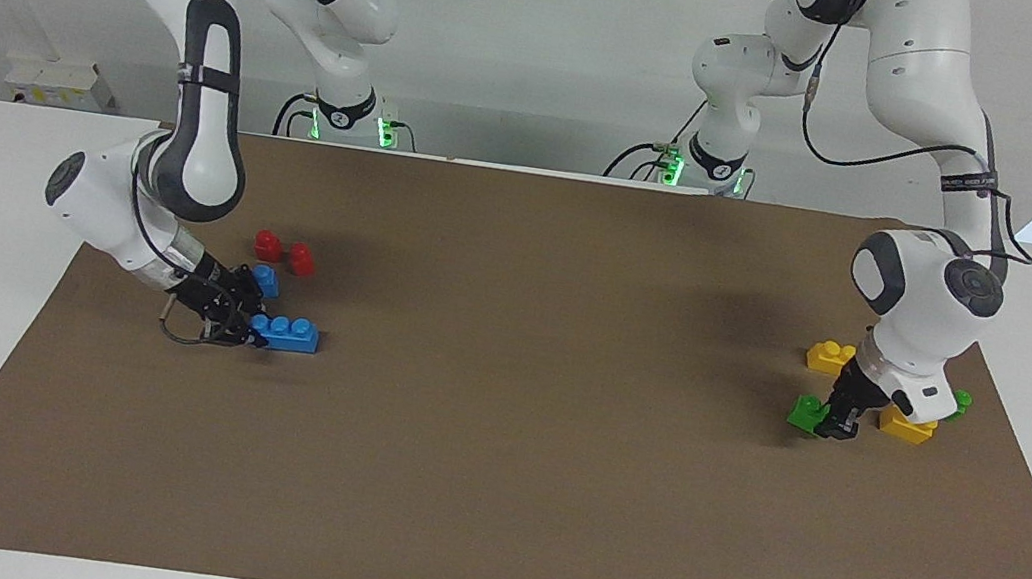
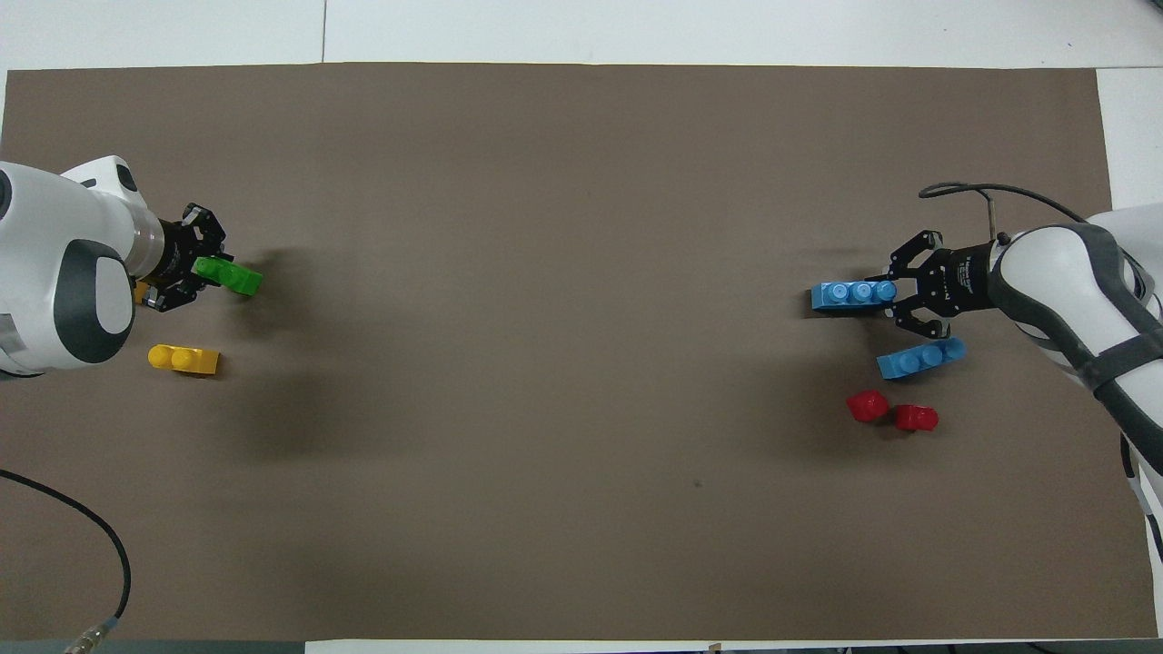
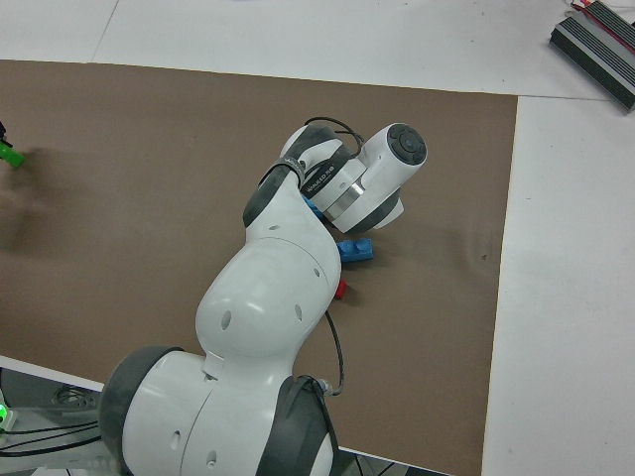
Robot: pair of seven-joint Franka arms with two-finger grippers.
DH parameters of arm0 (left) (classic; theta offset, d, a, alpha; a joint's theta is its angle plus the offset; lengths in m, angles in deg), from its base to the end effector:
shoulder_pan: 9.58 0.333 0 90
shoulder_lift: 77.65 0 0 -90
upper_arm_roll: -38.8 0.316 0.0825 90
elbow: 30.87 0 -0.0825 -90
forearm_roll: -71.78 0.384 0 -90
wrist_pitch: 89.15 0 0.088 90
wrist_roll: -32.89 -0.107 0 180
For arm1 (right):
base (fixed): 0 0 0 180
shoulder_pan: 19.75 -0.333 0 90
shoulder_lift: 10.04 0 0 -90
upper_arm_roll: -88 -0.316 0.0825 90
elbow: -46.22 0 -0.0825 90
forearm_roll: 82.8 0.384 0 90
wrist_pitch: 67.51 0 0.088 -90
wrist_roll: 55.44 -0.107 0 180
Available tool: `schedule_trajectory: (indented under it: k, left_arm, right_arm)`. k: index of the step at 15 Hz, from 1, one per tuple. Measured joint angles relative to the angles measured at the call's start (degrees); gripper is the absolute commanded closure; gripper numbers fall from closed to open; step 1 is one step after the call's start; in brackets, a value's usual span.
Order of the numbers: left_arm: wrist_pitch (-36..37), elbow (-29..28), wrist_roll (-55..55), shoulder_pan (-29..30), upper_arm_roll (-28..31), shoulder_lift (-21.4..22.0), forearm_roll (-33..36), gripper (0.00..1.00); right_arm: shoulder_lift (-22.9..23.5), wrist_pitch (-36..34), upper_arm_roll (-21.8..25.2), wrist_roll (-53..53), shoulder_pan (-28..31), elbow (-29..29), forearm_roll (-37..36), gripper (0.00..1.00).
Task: Remove green block with left arm and hold with right
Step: 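Open both grippers and draw them back from the placed bricks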
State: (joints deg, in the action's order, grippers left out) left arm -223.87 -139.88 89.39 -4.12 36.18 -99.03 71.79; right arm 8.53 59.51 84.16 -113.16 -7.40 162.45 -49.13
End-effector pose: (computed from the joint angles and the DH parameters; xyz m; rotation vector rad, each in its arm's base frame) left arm 0.6329 0.0330 0.3114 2.6832 1.5351 0.0934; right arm 0.5822 -0.0699 0.2810 -1.9587 1.9202 0.4396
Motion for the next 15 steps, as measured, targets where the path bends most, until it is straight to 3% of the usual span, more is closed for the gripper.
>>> schedule_trajectory:
  k: [1,2,3,9,15]
  left_arm:
    - [-0.2,0.1,-0.8,0.0,0.0,-0.3,0.0,1.0]
    - [-0.2,0.1,-2.0,0.0,0.0,-0.3,0.0,0.73]
    - [-0.2,0.1,-3.4,0.0,0.0,-0.3,0.0,0.01]
    - [0.1,0.7,-11.1,0.0,-0.3,-0.4,0.0,0.0]
    - [8.5,5.3,-19.2,-1.0,-0.8,2.6,5.5,0.0]
  right_arm:
    - [0.0,0.0,0.0,0.8,0.0,0.0,0.0,0.1]
    - [0.0,0.0,0.0,1.5,0.0,0.0,0.0,0.03]
    - [-0.1,0.0,0.0,1.8,0.0,0.0,0.0,0.02]
    - [-4.3,-2.3,-0.1,1.7,0.0,-2.6,-0.4,0.0]
    - [-9.9,-15.7,-0.4,4.5,-0.7,-12.0,-14.5,0.0]
